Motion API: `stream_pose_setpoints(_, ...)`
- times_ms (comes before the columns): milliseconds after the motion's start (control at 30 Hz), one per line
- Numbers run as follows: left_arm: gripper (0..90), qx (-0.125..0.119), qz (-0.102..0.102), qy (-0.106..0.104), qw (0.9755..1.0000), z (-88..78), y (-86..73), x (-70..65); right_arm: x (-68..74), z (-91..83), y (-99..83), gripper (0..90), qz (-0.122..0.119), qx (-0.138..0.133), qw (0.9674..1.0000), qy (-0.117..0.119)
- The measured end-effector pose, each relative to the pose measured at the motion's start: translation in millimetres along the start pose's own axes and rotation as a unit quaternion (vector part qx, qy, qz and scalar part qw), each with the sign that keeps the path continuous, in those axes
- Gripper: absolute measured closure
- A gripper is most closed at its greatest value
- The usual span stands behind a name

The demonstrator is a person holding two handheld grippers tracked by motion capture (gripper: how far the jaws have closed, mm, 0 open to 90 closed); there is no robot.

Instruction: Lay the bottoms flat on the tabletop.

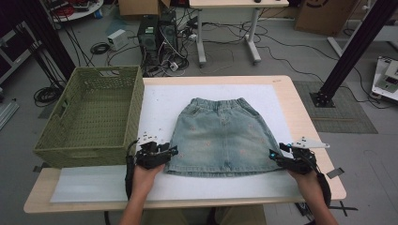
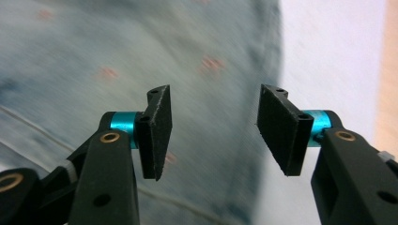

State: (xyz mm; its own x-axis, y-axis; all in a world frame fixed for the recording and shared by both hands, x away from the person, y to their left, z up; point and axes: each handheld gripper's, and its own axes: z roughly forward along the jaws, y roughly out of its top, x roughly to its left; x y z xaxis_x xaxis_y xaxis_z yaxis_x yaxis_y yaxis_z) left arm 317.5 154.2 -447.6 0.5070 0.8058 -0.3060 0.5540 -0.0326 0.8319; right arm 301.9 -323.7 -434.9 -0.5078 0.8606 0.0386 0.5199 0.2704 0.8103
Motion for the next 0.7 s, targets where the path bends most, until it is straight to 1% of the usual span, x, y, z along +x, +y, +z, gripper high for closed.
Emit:
stream_pose_setpoints(33, 51.2, -0.007, 0.006, -0.002, 1.0000, -0.5, 0.6, -0.8, 4.8, 2.3, 2.7, 42.1, -0.004, -0.007, 0.9999, 0.007)
stream_pose_setpoints(100, 47.5, -0.015, 0.016, -0.010, 0.9997, -1.4, 2.8, -1.9, 15.9, 8.0, 8.5, 40.6, -0.018, -0.013, 0.9995, 0.022)
stream_pose_setpoints(167, 45.6, -0.027, 0.026, -0.015, 0.9992, -2.3, 5.6, -3.8, 28.1, 14.4, 13.6, 39.8, -0.032, -0.016, 0.9985, 0.041)
stream_pose_setpoints(233, 44.3, -0.032, 0.032, -0.020, 0.9988, -3.2, 8.6, -5.4, 40.0, 21.1, 17.8, 40.7, -0.039, -0.015, 0.9973, 0.060)
stream_pose_setpoints(300, 43.2, -0.037, 0.031, -0.021, 0.9986, -3.9, 10.5, -6.9, 50.9, 28.1, 20.6, 45.5, -0.044, -0.011, 0.9956, 0.082)
stream_pose_setpoints(367, 43.0, -0.036, 0.036, -0.022, 0.9985, -3.9, 11.0, -7.6, 61.4, 35.0, 21.8, 51.9, -0.049, -0.002, 0.9932, 0.105)
stream_pose_setpoints(400, 42.6, -0.033, 0.039, -0.022, 0.9985, -3.9, 10.9, -8.0, 67.0, 38.6, 21.9, 53.7, -0.053, 0.003, 0.9919, 0.116)
stream_pose_setpoints(467, 41.7, -0.031, 0.042, -0.022, 0.9984, -3.1, 10.0, -8.6, 78.3, 44.6, 21.0, 56.3, -0.069, 0.015, 0.9901, 0.122)
stream_pose_setpoints(500, 41.7, -0.029, 0.043, -0.020, 0.9984, -2.8, 9.8, -8.9, 83.2, 47.2, 20.7, 58.3, -0.074, 0.025, 0.9888, 0.127)
stream_pose_setpoints(533, 41.4, -0.029, 0.046, -0.020, 0.9983, -2.4, 9.8, -9.0, 86.6, 50.0, 20.6, 58.4, -0.079, 0.030, 0.9879, 0.131)
stream_pose_setpoints(600, 40.6, -0.030, 0.048, -0.018, 0.9982, -2.1, 9.9, -9.4, 91.4, 54.4, 21.6, 58.5, -0.079, 0.039, 0.9864, 0.139)
stream_pose_setpoints(700, 38.8, -0.033, 0.050, -0.017, 0.9980, -1.7, 10.3, -9.6, 97.1, 59.0, 23.7, 58.0, -0.083, 0.046, 0.9845, 0.147)
